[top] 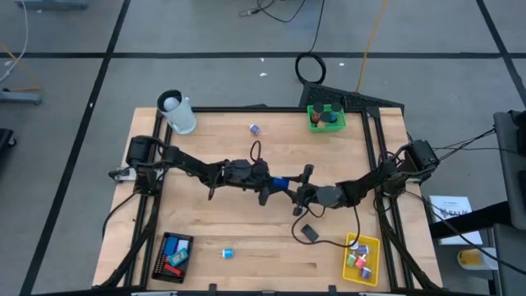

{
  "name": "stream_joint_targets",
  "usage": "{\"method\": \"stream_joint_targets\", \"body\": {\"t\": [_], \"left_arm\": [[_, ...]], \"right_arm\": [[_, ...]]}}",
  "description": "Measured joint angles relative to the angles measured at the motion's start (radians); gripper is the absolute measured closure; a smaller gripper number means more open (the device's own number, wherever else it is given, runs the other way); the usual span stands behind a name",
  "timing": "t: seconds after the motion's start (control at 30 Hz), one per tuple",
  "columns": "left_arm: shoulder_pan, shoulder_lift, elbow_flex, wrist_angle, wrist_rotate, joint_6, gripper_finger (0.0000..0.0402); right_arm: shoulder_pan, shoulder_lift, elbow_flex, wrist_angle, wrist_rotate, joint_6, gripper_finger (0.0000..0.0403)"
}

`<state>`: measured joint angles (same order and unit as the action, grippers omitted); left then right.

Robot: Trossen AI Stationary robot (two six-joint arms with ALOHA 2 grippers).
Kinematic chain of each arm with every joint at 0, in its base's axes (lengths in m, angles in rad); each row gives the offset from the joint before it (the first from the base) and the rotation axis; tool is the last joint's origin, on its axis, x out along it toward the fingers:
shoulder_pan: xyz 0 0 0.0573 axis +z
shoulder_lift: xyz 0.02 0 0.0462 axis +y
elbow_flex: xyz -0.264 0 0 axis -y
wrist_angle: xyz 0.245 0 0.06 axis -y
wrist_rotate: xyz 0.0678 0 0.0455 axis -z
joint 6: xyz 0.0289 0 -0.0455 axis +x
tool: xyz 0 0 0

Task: Pick & Place Office items
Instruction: Put the blue digital clock into the black bin

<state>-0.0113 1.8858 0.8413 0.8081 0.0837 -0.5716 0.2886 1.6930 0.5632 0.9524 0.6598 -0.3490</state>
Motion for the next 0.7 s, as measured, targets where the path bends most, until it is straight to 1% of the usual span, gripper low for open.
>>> {"method": "stream_joint_targets", "body": {"t": [0.17,0.37,0.5,0.6,0.7], "left_arm": [[0.008,-0.013,0.003,0.000,0.014,0.033,0.0345],[0.018,-0.013,0.003,0.007,0.035,0.051,0.0347],[0.027,-0.014,0.005,-0.023,0.027,0.066,0.0338],[0.030,-0.022,0.005,-0.059,0.038,0.086,0.0341],[0.026,-0.082,0.005,-0.171,0.067,0.139,0.0349]], "right_arm": [[0.012,0.000,0.002,0.008,0.002,0.016,0.0216],[0.014,0.001,0.002,0.000,0.018,0.023,0.0188],[0.038,0.002,0.001,-0.023,0.111,0.026,0.0158],[0.076,0.002,0.001,-0.025,0.205,-0.006,0.0137],[0.117,0.002,0.000,-0.026,0.291,-0.044,0.0127]]}}
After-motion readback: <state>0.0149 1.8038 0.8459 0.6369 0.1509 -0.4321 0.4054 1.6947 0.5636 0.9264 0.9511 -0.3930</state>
